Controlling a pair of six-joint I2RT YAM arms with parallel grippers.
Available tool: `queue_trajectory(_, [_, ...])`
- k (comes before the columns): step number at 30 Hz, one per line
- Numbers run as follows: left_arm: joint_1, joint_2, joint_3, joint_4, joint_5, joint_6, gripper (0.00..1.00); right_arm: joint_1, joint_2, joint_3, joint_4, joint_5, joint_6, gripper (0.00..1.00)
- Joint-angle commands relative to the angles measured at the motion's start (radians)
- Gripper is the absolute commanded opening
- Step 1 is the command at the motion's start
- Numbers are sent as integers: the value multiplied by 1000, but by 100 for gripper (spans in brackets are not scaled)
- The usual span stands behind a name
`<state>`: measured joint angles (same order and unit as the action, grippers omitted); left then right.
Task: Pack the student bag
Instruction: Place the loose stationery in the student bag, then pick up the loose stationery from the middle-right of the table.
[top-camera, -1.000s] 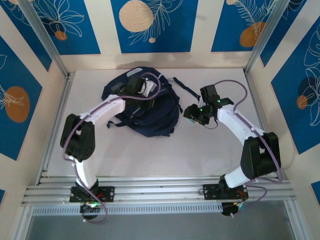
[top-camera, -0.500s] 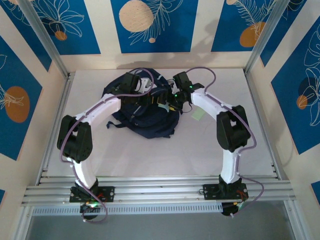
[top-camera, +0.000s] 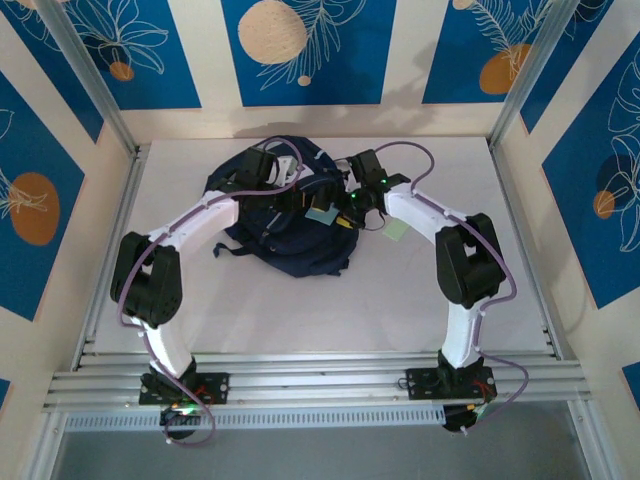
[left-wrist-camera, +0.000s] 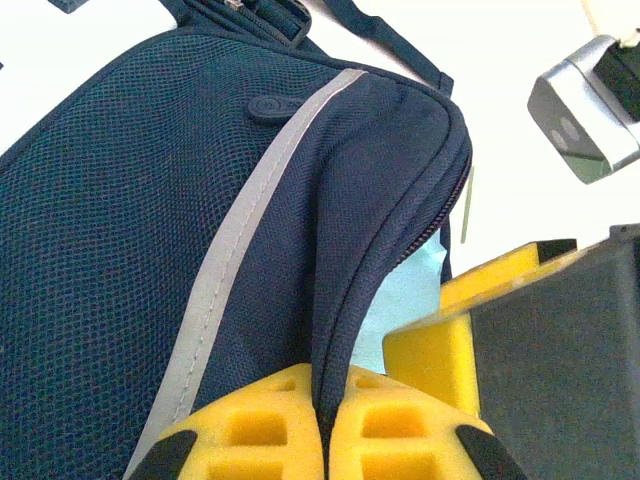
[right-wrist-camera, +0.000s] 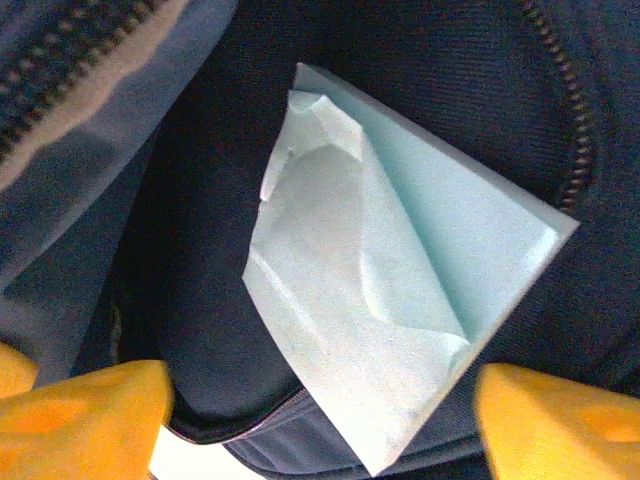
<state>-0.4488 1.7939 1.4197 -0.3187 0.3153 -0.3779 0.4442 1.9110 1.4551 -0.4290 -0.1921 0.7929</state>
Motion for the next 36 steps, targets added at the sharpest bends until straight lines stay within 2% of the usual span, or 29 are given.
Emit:
queue_trajectory(1, [8,-74,-1,66,58,-39,0,13,-10,-21,67,-44,14,59])
queue_trajectory(4, [9,-80,-8,66,62,-43,0,23,22,0,111,-74,28,33])
queue_trajectory(6, [9,-86,-14,67,62,-46,0,35,43,32,115,-83,24,21])
queue_trajectory(8, [9,-91,-23,71,60,-49,0,48,60,66,107,-87,18,20])
queue_trajectory(14, [9,-97,-46,87,54,-58,0,45,59,73,81,-100,-11,25])
queue_trajectory(17, [9,-103,-56,86,47,-54,0,13,-28,-13,66,-68,-44,35])
queue_trajectory(24, [9,-122,-99,113,56,-53,0,-93,-196,-167,-122,99,-173,87])
queue_trajectory(27, [9,-125,-105,116,63,-53,0,-135,-197,-193,-192,184,-193,98])
queue_trajectory(32, [9,-132,-104,111,77,-46,0,-185,-181,-207,-235,355,-144,99])
queue_trajectory(36, [9,-136,-105,117,86,-43,0,-219,-96,-136,-278,431,-104,99])
